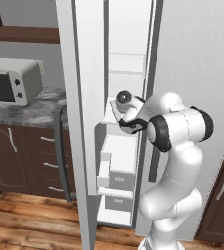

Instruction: The ice cube tray has been filled with water. Take the tray and place it in the freezer to make ice. Close the freezer door after placing the tray.

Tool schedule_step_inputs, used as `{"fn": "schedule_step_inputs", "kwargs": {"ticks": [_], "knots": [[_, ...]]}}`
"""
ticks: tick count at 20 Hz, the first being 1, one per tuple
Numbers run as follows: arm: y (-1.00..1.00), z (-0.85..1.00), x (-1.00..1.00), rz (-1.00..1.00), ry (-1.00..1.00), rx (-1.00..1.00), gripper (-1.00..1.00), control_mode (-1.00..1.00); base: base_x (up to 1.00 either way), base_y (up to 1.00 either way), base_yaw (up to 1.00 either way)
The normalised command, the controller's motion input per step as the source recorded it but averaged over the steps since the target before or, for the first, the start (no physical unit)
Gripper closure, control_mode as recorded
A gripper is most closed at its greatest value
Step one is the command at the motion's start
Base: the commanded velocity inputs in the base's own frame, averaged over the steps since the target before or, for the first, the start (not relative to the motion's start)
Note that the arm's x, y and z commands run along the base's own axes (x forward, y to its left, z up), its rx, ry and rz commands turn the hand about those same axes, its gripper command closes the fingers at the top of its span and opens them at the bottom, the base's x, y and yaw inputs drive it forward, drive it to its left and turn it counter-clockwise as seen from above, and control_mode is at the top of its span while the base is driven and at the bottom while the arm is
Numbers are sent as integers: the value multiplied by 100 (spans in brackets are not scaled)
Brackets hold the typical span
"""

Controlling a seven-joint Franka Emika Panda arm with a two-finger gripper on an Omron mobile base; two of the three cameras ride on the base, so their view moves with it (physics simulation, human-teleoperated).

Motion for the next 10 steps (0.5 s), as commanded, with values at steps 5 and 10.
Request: {"fn": "schedule_step_inputs", "kwargs": {"ticks": [5,10], "knots": [[3,1,-100,10,0,0,-100,-100,0,0,0],[0,13,-100,7,0,0,-100,-100,0,0,0]]}}
